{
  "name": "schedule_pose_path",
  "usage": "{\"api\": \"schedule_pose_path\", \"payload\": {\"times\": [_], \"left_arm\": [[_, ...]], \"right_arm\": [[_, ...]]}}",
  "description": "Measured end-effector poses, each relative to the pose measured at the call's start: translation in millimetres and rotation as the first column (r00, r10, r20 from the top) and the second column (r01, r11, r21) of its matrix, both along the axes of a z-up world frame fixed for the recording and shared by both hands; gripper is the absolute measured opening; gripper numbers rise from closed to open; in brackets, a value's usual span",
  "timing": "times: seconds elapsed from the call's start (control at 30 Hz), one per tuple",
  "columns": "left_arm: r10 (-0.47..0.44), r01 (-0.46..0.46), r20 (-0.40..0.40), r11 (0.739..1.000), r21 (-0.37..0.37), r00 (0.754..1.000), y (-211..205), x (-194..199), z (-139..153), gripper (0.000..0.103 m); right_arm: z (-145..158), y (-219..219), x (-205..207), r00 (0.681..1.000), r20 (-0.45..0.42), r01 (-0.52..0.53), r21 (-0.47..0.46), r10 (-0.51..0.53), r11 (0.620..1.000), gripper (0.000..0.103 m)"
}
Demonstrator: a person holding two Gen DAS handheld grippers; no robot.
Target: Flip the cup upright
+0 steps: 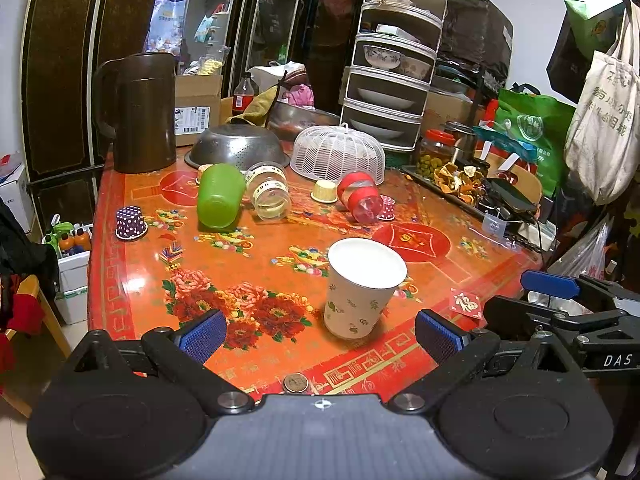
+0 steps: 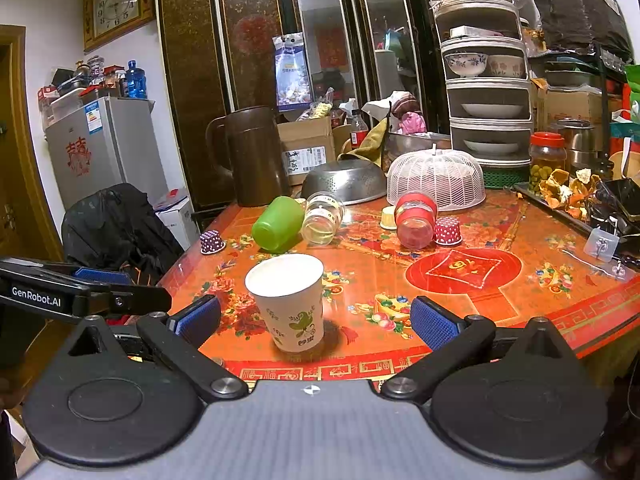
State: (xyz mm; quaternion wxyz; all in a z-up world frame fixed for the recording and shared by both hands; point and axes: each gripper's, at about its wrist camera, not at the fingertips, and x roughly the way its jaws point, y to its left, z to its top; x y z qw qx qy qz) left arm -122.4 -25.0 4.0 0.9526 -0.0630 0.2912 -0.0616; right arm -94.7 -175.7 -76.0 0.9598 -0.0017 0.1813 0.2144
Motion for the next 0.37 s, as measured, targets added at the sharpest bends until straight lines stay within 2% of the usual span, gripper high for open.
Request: {"api": "schedule_pose_path", "payload": {"times": [0.37], "left_arm": [[-0.011,0.010,0.016,1.000,0.013,1.000,-1.7,-1.6,-2.2,0.101]], "right_arm": [[-0.7,-0.1,0.3,1.000,-0.002,-0.001,-0.002,0.001,1.000,0.102]]}}
